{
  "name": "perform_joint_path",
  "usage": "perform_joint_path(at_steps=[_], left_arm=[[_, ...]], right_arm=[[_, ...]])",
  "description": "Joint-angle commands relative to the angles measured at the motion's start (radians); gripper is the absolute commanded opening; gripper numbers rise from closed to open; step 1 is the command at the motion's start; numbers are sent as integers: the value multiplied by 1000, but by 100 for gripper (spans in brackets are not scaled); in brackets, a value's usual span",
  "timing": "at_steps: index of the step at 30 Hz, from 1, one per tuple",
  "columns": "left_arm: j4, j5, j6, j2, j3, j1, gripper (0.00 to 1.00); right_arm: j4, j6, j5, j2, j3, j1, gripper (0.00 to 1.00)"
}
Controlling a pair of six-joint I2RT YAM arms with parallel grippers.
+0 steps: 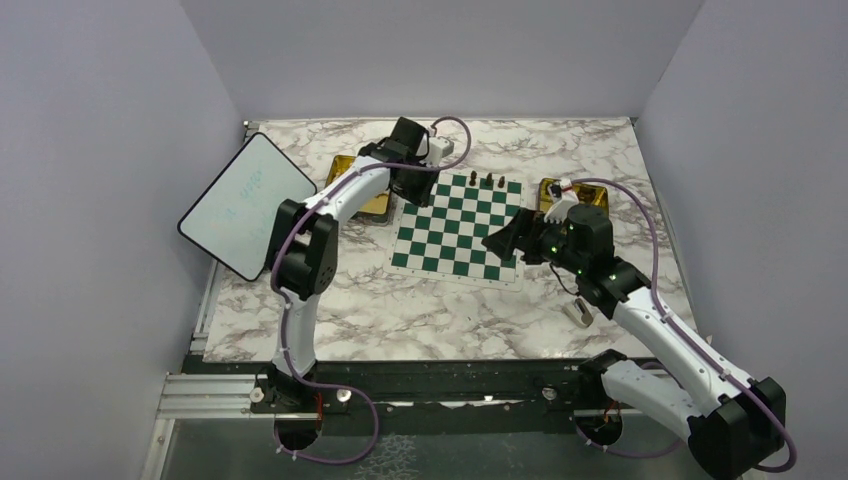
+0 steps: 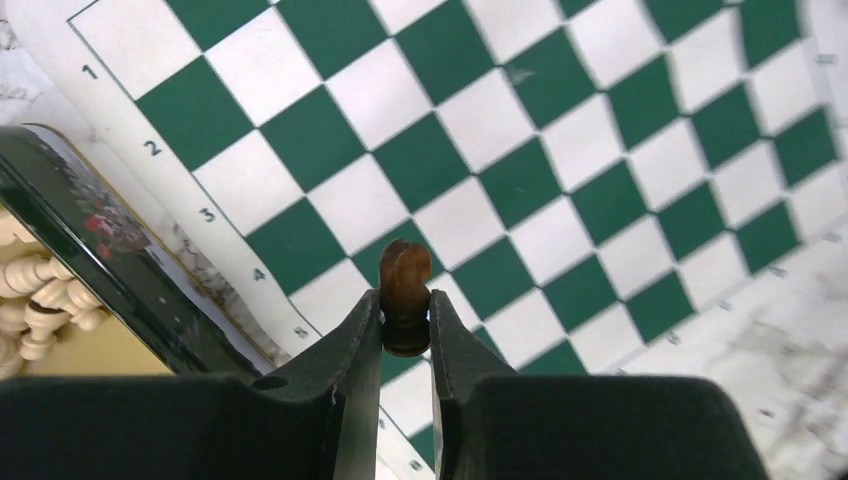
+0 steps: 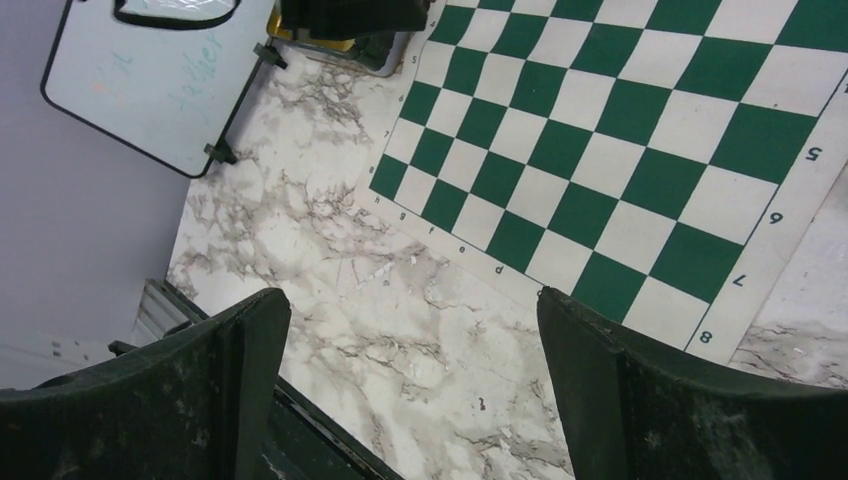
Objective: Set up the chess pieces on the board
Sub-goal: Pick up the chess piece from the chessboard, then place the chess piece on the chessboard.
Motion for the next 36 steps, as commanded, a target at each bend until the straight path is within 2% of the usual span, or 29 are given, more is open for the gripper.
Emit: perform_joint_path(at_steps=[1,6,13,22,27,36], left_arm=[[125,205,-79,-181,-138,-2,12],[287,357,-135,-343,-357,-1,12],[431,524,-139,-537,-591,-2,13],[596,604,-191,-651,-767,-2,13],[612,610,-192,-655,-776,-2,13],[642,628,-203,-660,-782,-2,13]], right_arm=[[106,22,4,38,-5,-1,95],[223,24,-103,162,22,-2,81],[374,53,-249,277,79,-2,48],[360,14,-374,386,177,-3,48],[333,17,-458,444,221,-2,47],[365,32,-522,491,221,5,44]])
